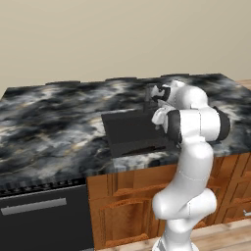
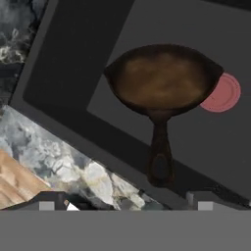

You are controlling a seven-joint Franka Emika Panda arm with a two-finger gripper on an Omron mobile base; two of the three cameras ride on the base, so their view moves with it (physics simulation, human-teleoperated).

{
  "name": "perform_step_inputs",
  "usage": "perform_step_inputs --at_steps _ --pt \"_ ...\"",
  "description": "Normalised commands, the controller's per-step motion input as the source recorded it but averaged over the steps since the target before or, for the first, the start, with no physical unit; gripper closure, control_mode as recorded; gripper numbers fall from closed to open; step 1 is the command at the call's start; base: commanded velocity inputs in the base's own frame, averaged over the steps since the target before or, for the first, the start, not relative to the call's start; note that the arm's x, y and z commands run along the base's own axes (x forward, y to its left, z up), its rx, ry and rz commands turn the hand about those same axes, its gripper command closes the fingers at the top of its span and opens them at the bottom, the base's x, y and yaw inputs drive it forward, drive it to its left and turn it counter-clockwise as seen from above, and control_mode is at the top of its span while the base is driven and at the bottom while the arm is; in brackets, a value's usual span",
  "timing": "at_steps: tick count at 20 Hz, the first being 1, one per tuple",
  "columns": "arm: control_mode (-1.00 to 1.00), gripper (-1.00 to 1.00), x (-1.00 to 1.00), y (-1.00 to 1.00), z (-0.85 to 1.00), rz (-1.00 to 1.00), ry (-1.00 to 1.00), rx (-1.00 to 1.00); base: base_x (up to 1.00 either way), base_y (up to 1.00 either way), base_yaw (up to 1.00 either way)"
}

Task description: Move the pot and pan from the stove into the sink.

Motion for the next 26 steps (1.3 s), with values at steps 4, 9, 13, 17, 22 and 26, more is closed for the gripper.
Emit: perform_step_inputs --at_steps 4,9,13,17,22,26 --pt "-1.00 -1.00 -0.90 -0.06 0.56 0.05 -0.13 0.00 0.00 0.00 0.00" --pt "-1.00 -1.00 -0.91 -0.07 0.37 0.04 -0.28 0.00 0.00 0.00 0.00" --pt "-1.00 -1.00 -0.72 -0.06 0.26 0.06 -0.38 0.00 0.00 0.00 0.00" --pt "-1.00 -1.00 -0.50 0.00 0.21 0.10 -0.45 0.00 0.00 0.00 0.00" --pt "-1.00 -1.00 -0.39 0.00 0.12 0.09 -0.50 -0.02 0.00 0.00 0.00" --pt "-1.00 -1.00 -0.39 0.00 0.07 0.07 -0.50 -0.04 0.00 0.00 0.00"
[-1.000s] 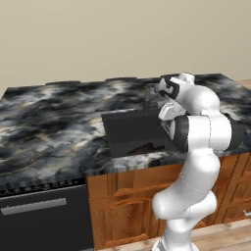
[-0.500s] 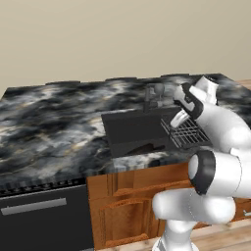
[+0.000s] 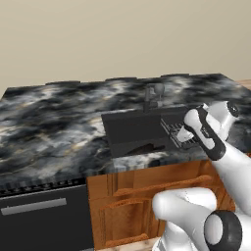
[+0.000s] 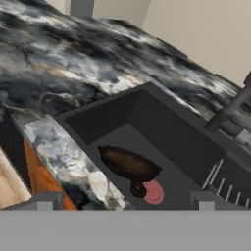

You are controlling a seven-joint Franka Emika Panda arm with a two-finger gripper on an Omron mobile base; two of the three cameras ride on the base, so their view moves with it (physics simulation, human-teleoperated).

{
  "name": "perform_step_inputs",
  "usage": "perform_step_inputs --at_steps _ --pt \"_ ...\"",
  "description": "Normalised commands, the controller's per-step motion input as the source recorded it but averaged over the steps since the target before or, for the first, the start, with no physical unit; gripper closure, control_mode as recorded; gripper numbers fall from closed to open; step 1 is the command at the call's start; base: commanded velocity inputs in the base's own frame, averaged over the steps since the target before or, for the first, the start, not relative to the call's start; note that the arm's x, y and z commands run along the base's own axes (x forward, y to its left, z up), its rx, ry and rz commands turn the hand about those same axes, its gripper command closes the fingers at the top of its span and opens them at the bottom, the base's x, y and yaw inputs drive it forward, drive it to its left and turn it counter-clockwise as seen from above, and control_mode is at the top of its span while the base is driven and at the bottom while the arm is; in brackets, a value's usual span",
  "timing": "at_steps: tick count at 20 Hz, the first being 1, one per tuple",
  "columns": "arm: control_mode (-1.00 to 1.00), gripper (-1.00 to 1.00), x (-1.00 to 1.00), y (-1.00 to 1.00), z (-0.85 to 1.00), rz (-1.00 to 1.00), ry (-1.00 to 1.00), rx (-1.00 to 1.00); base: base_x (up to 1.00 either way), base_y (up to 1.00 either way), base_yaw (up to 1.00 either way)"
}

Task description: Move the pot and pan from the stove into the sink.

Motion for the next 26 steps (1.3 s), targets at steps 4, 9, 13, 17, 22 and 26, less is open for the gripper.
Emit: perform_step_inputs --at_steps 4,9,13,17,22,26 --pt "-1.00 -1.00 -0.57 0.11 0.21 0.05 -0.44 -0.03 0.00 0.00 0.00" --pt "-1.00 -1.00 -0.50 0.24 0.29 0.02 -0.21 -0.04 0.00 0.00 0.00" --pt "-1.00 -1.00 0.00 0.00 0.00 0.00 0.01 0.00 0.00 0.00 0.00" --pt "-1.00 -1.00 -0.07 0.00 0.00 0.00 -0.01 0.00 0.00 0.00 0.00" --pt "1.00 -1.00 -0.08 0.00 0.00 0.00 -0.01 0.00 -0.38 0.00 0.11" --pt "1.00 -1.00 0.00 0.00 0.00 0.00 0.00 0.00 -0.35 0.00 0.36"
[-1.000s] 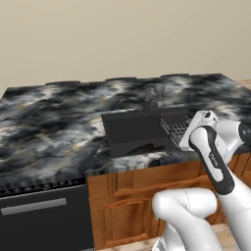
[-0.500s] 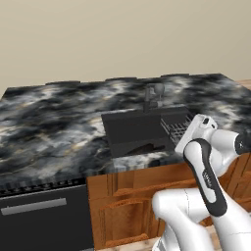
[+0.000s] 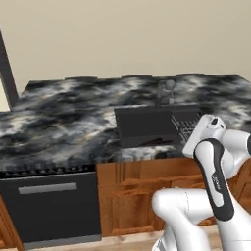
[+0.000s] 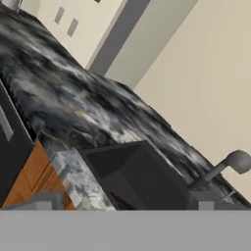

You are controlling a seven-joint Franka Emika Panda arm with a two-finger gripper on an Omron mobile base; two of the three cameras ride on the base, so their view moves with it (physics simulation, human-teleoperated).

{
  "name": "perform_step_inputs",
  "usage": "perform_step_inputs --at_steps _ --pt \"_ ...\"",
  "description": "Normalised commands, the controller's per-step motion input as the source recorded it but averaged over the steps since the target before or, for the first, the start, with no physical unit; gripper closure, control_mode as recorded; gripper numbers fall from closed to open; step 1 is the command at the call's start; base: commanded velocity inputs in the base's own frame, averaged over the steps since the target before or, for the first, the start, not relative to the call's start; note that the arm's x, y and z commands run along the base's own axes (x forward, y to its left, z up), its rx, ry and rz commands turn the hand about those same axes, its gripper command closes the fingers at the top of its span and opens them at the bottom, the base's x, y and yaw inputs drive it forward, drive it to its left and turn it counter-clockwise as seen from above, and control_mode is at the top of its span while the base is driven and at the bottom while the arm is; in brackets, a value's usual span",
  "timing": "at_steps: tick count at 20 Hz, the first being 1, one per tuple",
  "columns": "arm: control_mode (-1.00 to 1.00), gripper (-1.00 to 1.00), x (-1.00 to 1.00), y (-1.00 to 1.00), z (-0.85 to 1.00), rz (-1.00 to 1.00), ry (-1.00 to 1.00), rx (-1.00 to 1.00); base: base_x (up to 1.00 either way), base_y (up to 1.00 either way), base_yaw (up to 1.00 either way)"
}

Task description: Move the pot and pan from the stove into the sink.

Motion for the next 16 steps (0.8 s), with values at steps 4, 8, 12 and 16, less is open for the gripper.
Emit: perform_step_inputs --at_steps 4,8,12,16 --pt "1.00 -1.00 0.00 0.00 0.00 0.00 0.00 0.00 -0.21 0.00 0.45" --pt "1.00 -1.00 0.00 0.00 0.00 0.00 0.00 0.00 -0.17 0.00 0.46" --pt "1.00 -1.00 0.00 0.00 0.00 0.00 0.00 0.00 -0.12 0.00 0.48" --pt "1.00 -1.00 0.00 0.00 0.00 0.00 0.00 0.00 -0.08 0.00 0.50"
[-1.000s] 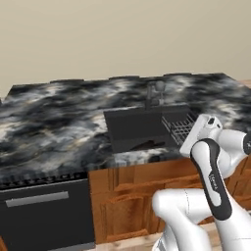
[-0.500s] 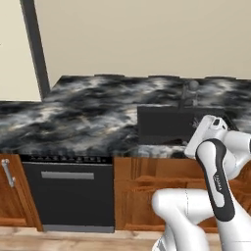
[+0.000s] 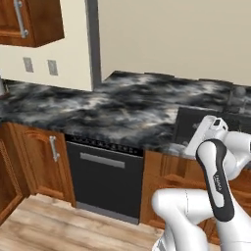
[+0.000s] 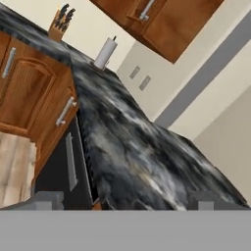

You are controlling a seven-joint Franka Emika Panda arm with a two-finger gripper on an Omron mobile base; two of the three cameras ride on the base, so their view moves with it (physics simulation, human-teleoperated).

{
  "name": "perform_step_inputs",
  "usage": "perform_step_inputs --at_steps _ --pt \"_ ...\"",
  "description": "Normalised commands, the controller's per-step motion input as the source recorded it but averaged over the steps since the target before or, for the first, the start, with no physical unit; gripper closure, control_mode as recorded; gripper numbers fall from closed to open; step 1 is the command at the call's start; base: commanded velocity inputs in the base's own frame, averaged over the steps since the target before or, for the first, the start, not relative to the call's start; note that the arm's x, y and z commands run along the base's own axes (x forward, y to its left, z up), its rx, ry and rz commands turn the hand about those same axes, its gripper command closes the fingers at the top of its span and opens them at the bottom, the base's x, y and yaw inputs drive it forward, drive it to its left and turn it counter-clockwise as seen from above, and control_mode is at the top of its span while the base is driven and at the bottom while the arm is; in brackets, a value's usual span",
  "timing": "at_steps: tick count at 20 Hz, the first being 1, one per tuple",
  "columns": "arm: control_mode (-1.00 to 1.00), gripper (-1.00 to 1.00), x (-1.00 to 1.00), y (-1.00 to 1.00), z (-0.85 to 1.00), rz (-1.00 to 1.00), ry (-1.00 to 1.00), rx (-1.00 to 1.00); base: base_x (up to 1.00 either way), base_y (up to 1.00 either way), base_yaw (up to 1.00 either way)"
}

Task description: Move the pot and pan from the stove into the sink.

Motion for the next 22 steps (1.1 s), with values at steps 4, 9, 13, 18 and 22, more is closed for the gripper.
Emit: perform_step_inputs --at_steps 4,9,13,18,22 --pt "1.00 -1.00 0.00 0.00 0.00 0.00 0.00 0.00 -0.06 0.00 0.50" --pt "1.00 -1.00 0.00 0.00 0.00 0.00 0.00 0.00 -0.06 0.00 0.50" --pt "1.00 -1.00 0.00 0.00 0.00 0.00 0.00 0.00 -0.06 0.00 0.50" --pt "1.00 -1.00 0.00 0.00 0.00 0.00 0.00 0.00 -0.05 0.00 0.50" --pt "1.00 -1.00 0.00 0.00 0.00 0.00 0.00 0.00 -0.11 0.00 0.49"
